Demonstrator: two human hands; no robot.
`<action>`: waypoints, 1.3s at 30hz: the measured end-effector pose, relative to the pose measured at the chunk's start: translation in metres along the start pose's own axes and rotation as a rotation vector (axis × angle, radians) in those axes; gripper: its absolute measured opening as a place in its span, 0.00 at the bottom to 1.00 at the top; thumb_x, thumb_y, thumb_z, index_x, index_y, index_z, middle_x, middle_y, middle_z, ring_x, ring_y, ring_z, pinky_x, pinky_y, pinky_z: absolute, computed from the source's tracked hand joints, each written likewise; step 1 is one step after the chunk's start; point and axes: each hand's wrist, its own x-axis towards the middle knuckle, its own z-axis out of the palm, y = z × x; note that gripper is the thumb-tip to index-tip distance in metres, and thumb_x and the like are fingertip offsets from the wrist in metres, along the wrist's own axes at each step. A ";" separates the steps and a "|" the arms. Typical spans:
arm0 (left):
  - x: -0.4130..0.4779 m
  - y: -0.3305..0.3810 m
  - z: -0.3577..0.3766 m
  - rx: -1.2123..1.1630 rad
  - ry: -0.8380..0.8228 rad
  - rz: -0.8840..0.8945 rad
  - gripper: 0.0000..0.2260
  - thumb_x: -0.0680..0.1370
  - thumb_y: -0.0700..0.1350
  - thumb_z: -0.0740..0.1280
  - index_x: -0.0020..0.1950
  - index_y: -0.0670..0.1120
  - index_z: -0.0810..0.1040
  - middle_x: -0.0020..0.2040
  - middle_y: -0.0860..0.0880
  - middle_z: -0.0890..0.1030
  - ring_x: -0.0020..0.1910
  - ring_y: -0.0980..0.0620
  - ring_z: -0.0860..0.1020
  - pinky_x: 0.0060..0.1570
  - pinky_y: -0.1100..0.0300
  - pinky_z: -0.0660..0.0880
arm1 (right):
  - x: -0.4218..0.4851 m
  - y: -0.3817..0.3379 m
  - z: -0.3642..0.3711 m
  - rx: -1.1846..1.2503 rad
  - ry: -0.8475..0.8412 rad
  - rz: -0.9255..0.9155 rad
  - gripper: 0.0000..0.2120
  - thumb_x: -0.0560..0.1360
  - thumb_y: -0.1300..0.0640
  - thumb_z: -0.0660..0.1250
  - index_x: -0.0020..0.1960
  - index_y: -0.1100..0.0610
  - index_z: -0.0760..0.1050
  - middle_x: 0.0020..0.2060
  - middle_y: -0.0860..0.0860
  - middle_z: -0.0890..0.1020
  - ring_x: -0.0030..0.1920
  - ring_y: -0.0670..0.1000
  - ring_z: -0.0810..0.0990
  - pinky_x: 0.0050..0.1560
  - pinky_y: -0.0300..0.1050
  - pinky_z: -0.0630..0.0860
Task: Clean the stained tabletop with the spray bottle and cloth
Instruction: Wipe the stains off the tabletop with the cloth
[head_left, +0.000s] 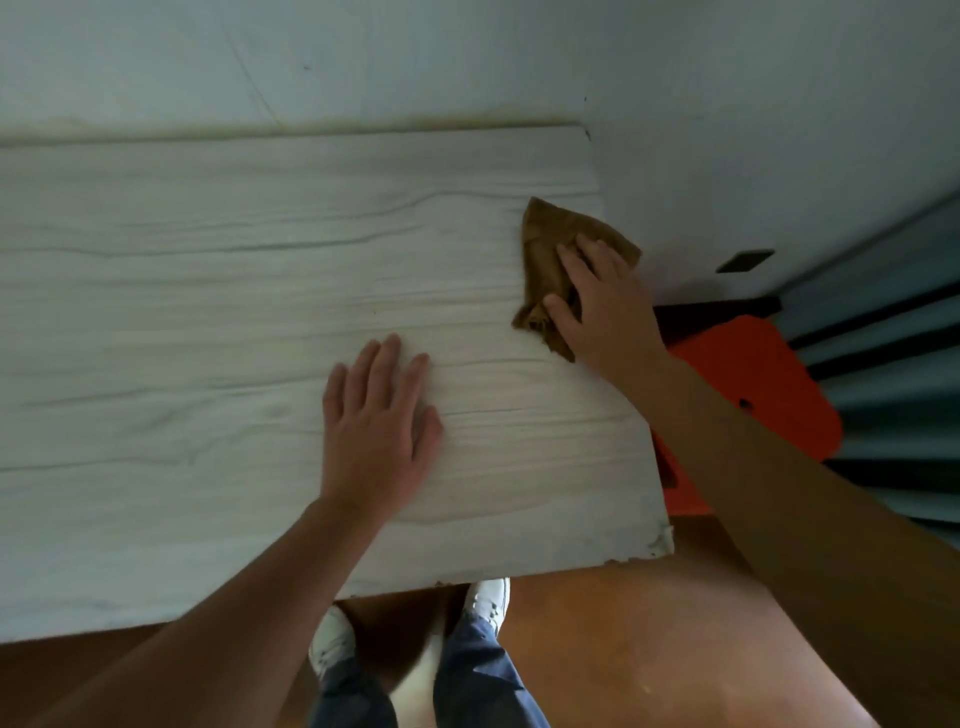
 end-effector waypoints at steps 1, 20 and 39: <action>-0.001 -0.001 0.002 0.008 0.013 0.001 0.25 0.80 0.54 0.58 0.75 0.47 0.72 0.78 0.41 0.68 0.78 0.39 0.65 0.77 0.38 0.59 | 0.014 0.003 0.000 0.004 0.001 -0.005 0.30 0.81 0.42 0.57 0.79 0.56 0.62 0.78 0.58 0.63 0.78 0.60 0.59 0.76 0.60 0.60; 0.002 0.003 0.003 0.010 0.091 0.010 0.25 0.78 0.54 0.61 0.74 0.46 0.75 0.77 0.42 0.71 0.77 0.39 0.67 0.77 0.40 0.61 | 0.110 0.027 -0.013 0.147 0.039 -0.027 0.28 0.80 0.46 0.63 0.76 0.58 0.66 0.76 0.56 0.66 0.76 0.58 0.61 0.73 0.56 0.66; -0.002 0.000 -0.006 -0.090 0.001 -0.024 0.25 0.79 0.55 0.58 0.74 0.47 0.72 0.78 0.43 0.68 0.78 0.41 0.63 0.78 0.43 0.56 | -0.216 -0.019 0.000 0.147 -0.047 0.167 0.29 0.82 0.44 0.60 0.80 0.51 0.60 0.79 0.50 0.59 0.80 0.53 0.52 0.78 0.52 0.53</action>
